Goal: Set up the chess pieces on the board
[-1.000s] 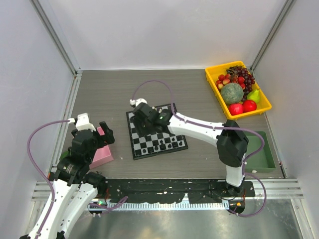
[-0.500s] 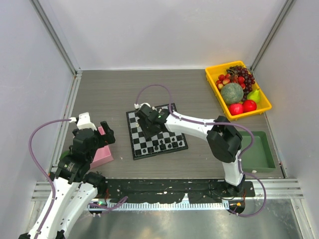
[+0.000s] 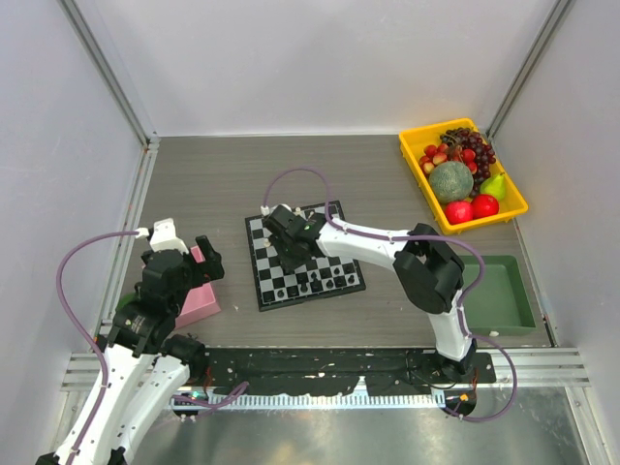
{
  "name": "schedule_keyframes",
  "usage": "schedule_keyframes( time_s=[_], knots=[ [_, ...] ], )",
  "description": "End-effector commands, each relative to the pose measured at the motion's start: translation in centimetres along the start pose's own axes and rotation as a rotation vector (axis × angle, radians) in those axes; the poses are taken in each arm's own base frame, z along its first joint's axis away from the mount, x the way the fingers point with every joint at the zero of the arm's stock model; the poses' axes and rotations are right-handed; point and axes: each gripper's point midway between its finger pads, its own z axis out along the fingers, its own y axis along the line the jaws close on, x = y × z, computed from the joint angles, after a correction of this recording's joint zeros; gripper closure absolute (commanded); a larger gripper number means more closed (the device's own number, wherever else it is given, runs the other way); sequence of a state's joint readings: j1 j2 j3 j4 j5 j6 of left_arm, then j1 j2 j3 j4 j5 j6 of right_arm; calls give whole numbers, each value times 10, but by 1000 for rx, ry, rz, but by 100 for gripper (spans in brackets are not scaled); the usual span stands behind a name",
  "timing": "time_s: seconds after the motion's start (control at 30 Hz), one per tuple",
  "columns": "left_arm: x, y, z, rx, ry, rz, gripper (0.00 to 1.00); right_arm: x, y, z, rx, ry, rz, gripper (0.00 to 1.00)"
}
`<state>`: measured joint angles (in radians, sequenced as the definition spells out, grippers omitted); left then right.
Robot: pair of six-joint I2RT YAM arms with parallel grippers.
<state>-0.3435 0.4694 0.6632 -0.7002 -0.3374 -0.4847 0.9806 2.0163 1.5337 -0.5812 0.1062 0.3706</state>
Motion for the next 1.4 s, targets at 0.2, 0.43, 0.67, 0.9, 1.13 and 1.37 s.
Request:
schedule_keyframes(
  time_s=[0.2, 0.43, 0.67, 0.9, 1.13, 1.37],
  knots=[
    [-16, -6, -2, 21, -47, -6, 1, -17, 14, -16, -51, -47, -12, 84],
    [-16, -6, -3, 24, -47, -6, 1, -11, 25, -20, -64, -39, -35, 86],
    [-14, -5, -3, 24, -47, -9, 1, -1, 24, -19, -27, -17, -48, 86],
    [-13, -6, -2, 29, -42, -9, 1, 5, 22, -22, -2, -8, -56, 86],
    [-14, -6, -3, 30, -48, -15, 1, 8, 22, -24, -4, 0, -63, 87],
    [-12, -6, -2, 29, -43, -15, 1, 12, 23, -25, -9, 5, -64, 87]
  ],
)
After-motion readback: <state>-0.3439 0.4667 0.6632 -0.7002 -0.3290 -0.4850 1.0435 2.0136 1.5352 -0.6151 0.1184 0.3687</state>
